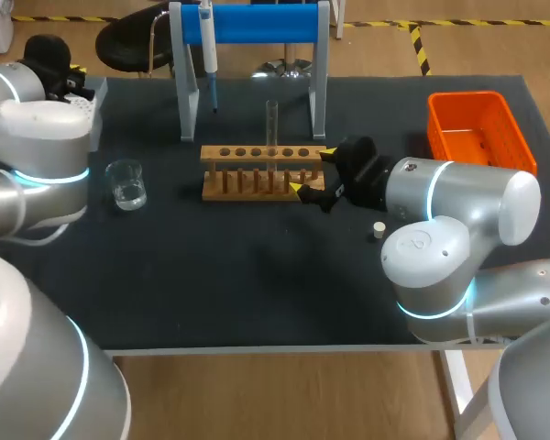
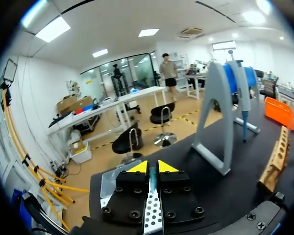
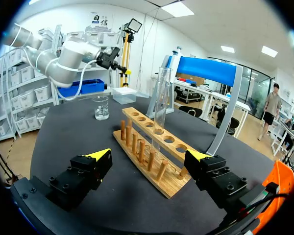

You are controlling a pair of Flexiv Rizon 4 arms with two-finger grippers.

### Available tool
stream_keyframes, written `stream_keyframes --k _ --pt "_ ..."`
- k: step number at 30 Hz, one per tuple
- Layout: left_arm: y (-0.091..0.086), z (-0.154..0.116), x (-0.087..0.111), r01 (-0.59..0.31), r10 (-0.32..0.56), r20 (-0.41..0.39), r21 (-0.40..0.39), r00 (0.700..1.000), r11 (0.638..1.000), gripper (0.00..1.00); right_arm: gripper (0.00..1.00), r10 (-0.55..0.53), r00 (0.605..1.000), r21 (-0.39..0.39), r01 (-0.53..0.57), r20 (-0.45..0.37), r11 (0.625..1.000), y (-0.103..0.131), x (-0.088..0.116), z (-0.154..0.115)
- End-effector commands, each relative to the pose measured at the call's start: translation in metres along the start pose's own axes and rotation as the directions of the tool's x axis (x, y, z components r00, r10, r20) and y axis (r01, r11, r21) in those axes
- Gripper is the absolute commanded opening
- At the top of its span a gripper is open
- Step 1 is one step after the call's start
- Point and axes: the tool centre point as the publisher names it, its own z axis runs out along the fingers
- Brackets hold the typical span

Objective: Invert the test tube, pick up the pipette, mount the tip to pipette, aspirate from beaker and dispense into the tube, eject the tip, return the pipette, and cap with the stopper.

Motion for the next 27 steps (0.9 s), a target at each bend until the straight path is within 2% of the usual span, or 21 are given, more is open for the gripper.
stream_keyframes --k 1,2,4,22,24,27 --pt "-0.018 -0.043 0.007 -0.061 0.048 -0.254 -0.041 0.966 0.997 0.00 1.00 0.000 1.000 0.001 0.000 -0.001 1.000 0.000 0.000 0.000" --pt "-0.022 -0.049 0.013 -0.075 0.060 -0.317 -0.033 0.946 0.997 0.00 1.00 0.000 1.000 0.001 0.000 -0.001 1.000 0.000 0.000 0.000" --pt "-0.028 -0.063 0.030 -0.151 0.120 -0.471 -0.027 0.874 0.988 0.00 1.00 0.000 1.000 0.001 0.000 -0.001 1.000 0.000 0.000 0.000" --pt "-0.028 -0.063 0.030 -0.151 0.120 -0.471 -0.027 0.874 0.988 0.00 1.00 0.000 1.000 0.001 0.000 -0.001 1.000 0.000 0.000 0.000" --pt "-0.035 -0.060 0.037 -0.176 0.146 -0.509 -0.012 0.848 0.984 0.00 1.00 0.000 1.000 0.001 0.000 -0.001 1.000 0.000 0.000 0.000" --pt "-0.040 -0.073 0.055 -0.185 0.169 -0.551 0.027 0.817 0.982 0.00 1.00 0.000 1.000 0.001 0.000 -0.001 1.000 0.000 0.000 0.000"
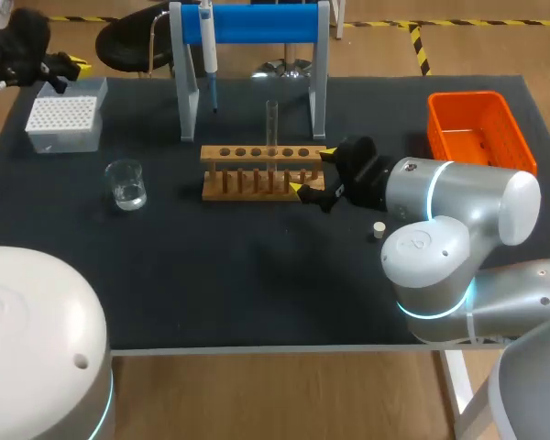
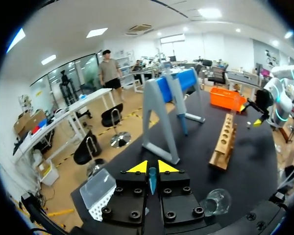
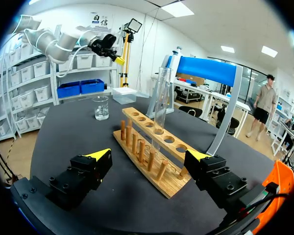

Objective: Invert the test tube, pick up the pipette, mount the tip to pipette, aspirate from beaker and dispense into the tube, eject the tip, return the pipette, and cap with the stopper.

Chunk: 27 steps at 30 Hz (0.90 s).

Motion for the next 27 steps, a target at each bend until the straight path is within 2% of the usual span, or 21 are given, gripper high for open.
stream_keyframes --k 1,8,14,18,22,24,27 --pt "-0.010 -0.006 0.021 -0.010 0.013 -0.130 0.019 0.991 1.000 0.00 1.00 0.001 1.000 0.001 -0.001 -0.001 1.000 0.000 0.000 0.000" --pt "-0.028 -0.019 0.100 -0.048 0.060 -0.209 0.062 0.976 0.997 0.00 1.00 0.001 1.000 0.001 -0.001 -0.001 1.000 0.000 0.000 0.000" --pt "-0.059 -0.027 0.163 -0.072 0.120 -0.289 0.172 0.950 0.983 0.00 1.00 0.001 1.000 0.001 -0.001 -0.001 1.000 0.000 0.000 0.000" --pt "-0.078 -0.028 0.199 -0.104 0.167 -0.324 0.201 0.931 0.974 0.00 1.00 0.001 1.000 0.001 -0.001 -0.001 1.000 0.000 0.000 0.000" --pt "-0.095 -0.022 0.229 -0.084 0.167 -0.364 0.234 0.916 0.969 0.00 1.00 0.001 1.000 0.001 -0.001 -0.001 1.000 0.000 0.000 0.000" --pt "-0.106 -0.016 0.248 -0.088 0.178 -0.424 0.223 0.888 0.971 0.00 1.00 0.001 1.000 0.001 -0.001 -0.001 1.000 0.000 0.000 0.000" --pt "-0.109 -0.014 0.254 -0.094 0.181 -0.439 0.212 0.880 0.973 0.00 1.00 0.001 1.000 0.001 -0.001 -0.001 1.000 0.000 0.000 0.000"
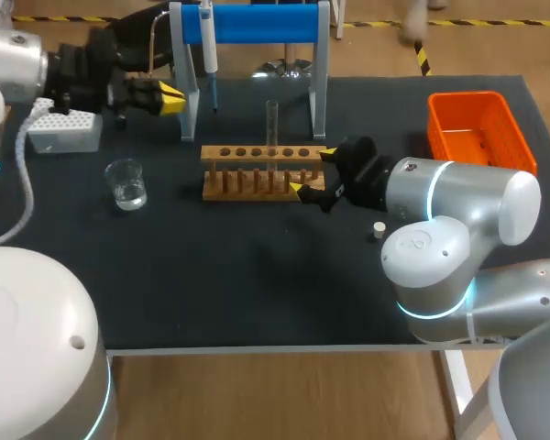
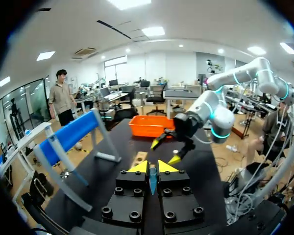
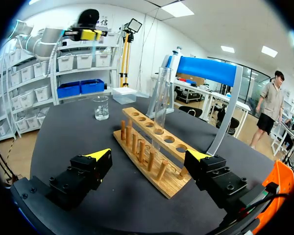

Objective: Invert the test tube, pick up the pipette, mount the tip to pipette, aspirate from beaker and dispense into the tube, eject the tip, return the pipette, and cap with the stopper.

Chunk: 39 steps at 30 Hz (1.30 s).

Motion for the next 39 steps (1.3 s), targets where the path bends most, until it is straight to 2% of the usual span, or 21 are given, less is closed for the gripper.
stream_keyframes --k 1,14,16,21,27,32,34,39 --pt "-0.007 0.008 -0.001 0.004 -0.004 0.004 -0.022 1.000 1.000 0.00 1.00 0.001 1.000 0.001 -0.001 -0.001 1.000 0.000 0.000 0.000" --pt "-0.007 0.008 -0.001 0.004 -0.004 0.004 -0.022 1.000 1.000 0.00 1.00 0.001 1.000 0.001 -0.001 -0.001 1.000 0.000 0.000 0.000" --pt "-0.010 0.018 -0.001 0.009 -0.010 -0.029 -0.043 1.000 0.999 0.00 1.00 0.001 1.000 0.001 -0.001 -0.001 1.000 0.000 0.000 0.000" --pt "-0.023 0.057 0.017 0.014 -0.018 -0.104 -0.043 0.994 0.999 0.00 1.00 0.001 1.000 0.001 -0.001 -0.001 1.000 0.000 0.000 0.000" --pt "-0.036 0.087 0.043 0.051 -0.060 -0.122 -0.078 0.991 0.996 0.00 1.00 0.001 1.000 0.001 -0.001 -0.001 1.000 0.000 0.000 0.000" --pt "-0.043 0.099 0.059 0.043 -0.058 -0.123 -0.121 0.991 0.992 0.00 1.00 0.001 1.000 0.001 -0.001 -0.001 1.000 0.000 0.000 0.000" --pt "-0.043 0.100 0.062 0.040 -0.054 -0.129 -0.107 0.990 0.993 0.00 1.00 0.001 1.000 0.001 -0.001 -0.001 1.000 0.000 0.000 0.000" --pt "-0.041 0.101 0.065 0.047 -0.063 -0.120 -0.129 0.991 0.991 0.00 1.00 0.001 1.000 0.001 -0.001 -0.001 1.000 0.000 0.000 0.000"
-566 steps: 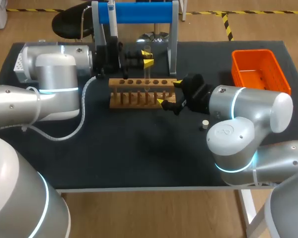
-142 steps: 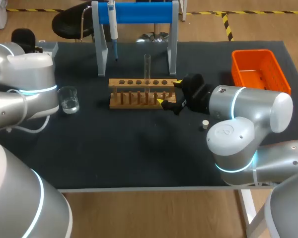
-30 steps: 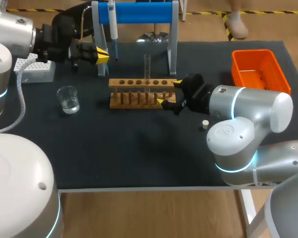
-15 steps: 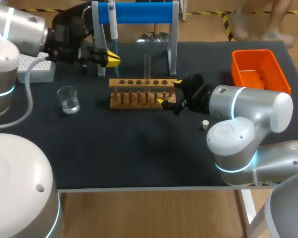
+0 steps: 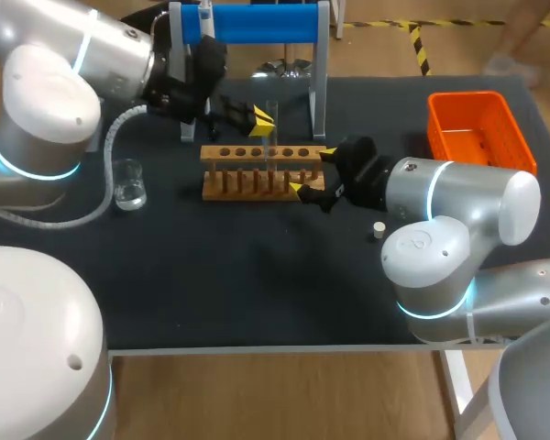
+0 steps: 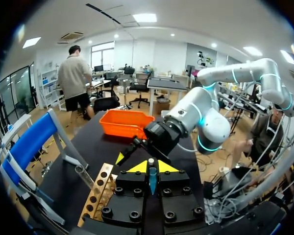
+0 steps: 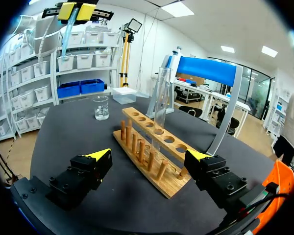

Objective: Invert the test tube, pick up the pipette, mount the tip to pipette, aspirate from beaker and dispense into the tube, eject the tip, return the pipette, and cap with the stopper.

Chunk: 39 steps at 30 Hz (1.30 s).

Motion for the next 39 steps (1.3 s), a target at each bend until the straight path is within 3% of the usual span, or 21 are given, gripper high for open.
stream_keyframes --k 1,6,13,18,25,31,39 --pt "0.001 0.000 0.002 0.003 -0.003 0.007 -0.005 1.000 1.000 0.00 1.00 0.000 1.000 0.001 0.000 -0.001 1.000 0.000 0.000 0.000" --pt "0.001 0.000 0.002 0.003 -0.003 0.007 -0.005 1.000 1.000 0.00 1.00 0.000 1.000 0.001 0.000 -0.001 1.000 0.000 0.000 0.000" --pt "0.001 0.000 0.002 0.003 -0.003 0.007 -0.005 1.000 1.000 0.00 1.00 -0.043 0.998 -0.042 0.041 -0.040 0.998 0.004 -0.008 -0.042" --pt "0.001 0.000 0.002 0.003 -0.003 0.007 -0.005 1.000 1.000 0.00 1.00 -0.066 0.992 -0.100 0.056 -0.107 0.993 0.011 -0.008 -0.076" --pt "0.001 0.000 0.002 0.003 -0.003 0.007 -0.005 1.000 1.000 0.00 1.00 -0.105 0.968 -0.192 0.061 -0.229 0.980 0.032 0.007 -0.109" --pt "0.001 0.000 0.002 0.003 -0.003 0.007 -0.005 1.000 1.000 0.00 1.00 -0.134 0.924 -0.234 0.050 -0.358 0.971 0.052 0.026 -0.113" --pt "0.001 0.000 0.002 0.003 -0.003 0.007 -0.005 1.000 1.000 0.00 1.00 -0.215 0.865 -0.319 0.068 -0.454 0.945 0.073 0.052 -0.106"
